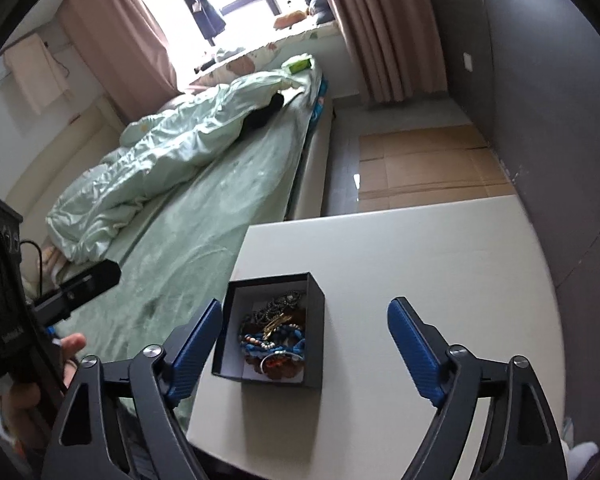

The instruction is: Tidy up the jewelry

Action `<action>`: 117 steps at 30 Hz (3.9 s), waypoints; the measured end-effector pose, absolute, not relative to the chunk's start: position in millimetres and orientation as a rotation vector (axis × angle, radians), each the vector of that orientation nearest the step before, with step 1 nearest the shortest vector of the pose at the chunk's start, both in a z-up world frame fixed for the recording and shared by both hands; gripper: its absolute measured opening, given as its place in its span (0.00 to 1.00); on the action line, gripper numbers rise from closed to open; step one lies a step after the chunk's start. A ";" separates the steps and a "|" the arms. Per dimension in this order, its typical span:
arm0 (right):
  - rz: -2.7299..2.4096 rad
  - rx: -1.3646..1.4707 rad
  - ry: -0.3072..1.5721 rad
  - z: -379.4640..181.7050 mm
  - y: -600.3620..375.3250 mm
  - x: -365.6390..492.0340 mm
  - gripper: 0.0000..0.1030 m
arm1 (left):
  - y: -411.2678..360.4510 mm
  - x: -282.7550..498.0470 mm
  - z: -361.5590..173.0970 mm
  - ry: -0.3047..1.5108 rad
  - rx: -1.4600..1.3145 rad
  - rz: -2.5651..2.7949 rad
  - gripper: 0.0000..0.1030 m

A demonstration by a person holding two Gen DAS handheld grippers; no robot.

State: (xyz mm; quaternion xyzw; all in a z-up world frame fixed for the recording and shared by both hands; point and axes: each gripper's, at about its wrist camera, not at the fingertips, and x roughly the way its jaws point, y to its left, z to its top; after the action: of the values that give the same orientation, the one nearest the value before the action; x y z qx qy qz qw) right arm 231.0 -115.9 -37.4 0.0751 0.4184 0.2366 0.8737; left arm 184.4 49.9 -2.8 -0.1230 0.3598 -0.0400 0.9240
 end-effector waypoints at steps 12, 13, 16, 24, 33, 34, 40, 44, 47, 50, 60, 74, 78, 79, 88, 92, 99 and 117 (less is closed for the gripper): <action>0.475 0.150 0.779 -12.7 -164.6 176.1 0.97 | 12.0 128.4 11.6 0.673 -0.144 -0.037 1.00; 0.480 0.155 0.776 -14.3 -171.6 171.4 0.97 | 9.9 124.0 11.6 0.668 -0.133 -0.031 1.00; 0.481 0.160 0.763 -15.8 -184.0 163.0 0.97 | 5.7 108.6 9.5 0.656 -0.110 -0.018 1.00; 0.548 0.143 0.736 -21.4 -195.1 129.9 0.97 | 13.2 69.7 4.7 0.605 -0.105 0.016 1.00; 0.544 0.086 0.703 -21.1 -191.5 91.5 0.97 | 26.5 42.2 -8.8 0.600 -0.132 0.051 1.00; 0.541 0.089 0.699 -21.2 -192.8 87.7 0.97 | 27.8 38.7 -8.3 0.591 -0.138 0.052 1.00; 0.500 0.079 0.668 -20.5 -194.4 67.1 0.97 | 20.9 18.4 -5.6 0.525 -0.097 0.071 1.00; 0.464 0.096 0.652 -19.1 -196.9 59.5 0.97 | 20.9 6.3 -2.7 0.491 -0.103 0.069 1.00; 0.461 0.113 0.654 -19.2 -198.4 54.8 0.97 | 26.8 3.8 -4.1 0.509 -0.135 0.058 1.00; 0.451 0.097 0.665 -20.7 -195.6 50.3 0.97 | 26.0 2.9 -5.8 0.536 -0.136 0.051 1.00; 0.442 0.083 0.684 -23.0 -194.0 40.3 0.97 | 25.5 -8.1 -5.4 0.546 -0.150 0.057 1.00; 0.439 0.070 0.691 -24.8 -193.7 36.3 0.98 | 23.2 -8.7 -6.2 0.554 -0.130 0.071 1.00; 0.442 0.059 0.703 -26.2 -192.1 38.2 0.98 | 22.5 -5.7 -6.7 0.561 -0.127 0.071 1.00; 0.440 0.055 0.706 -26.4 -191.5 38.7 0.98 | 22.3 -5.7 -6.7 0.561 -0.126 0.072 1.00; 0.411 0.033 0.720 -27.3 -188.1 43.2 0.98 | 25.8 -3.5 -7.1 0.558 -0.124 0.080 1.00; 0.406 0.040 0.722 -27.7 -188.4 43.8 0.98 | 26.0 -3.4 -7.0 0.557 -0.123 0.079 1.00; 0.391 0.044 0.720 -27.4 -190.7 45.6 0.98 | 25.9 -5.5 -6.0 0.544 -0.111 0.078 1.00; 0.382 0.066 0.717 -27.2 -193.8 44.3 0.98 | 25.2 -3.7 -5.7 0.539 -0.102 0.086 1.00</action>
State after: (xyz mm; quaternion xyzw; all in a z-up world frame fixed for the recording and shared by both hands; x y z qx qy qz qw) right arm 44.3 -193.8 -27.2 0.0322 0.3484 0.1857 0.9182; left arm -3.7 25.2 -5.7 -0.0504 0.2660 0.0423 0.9617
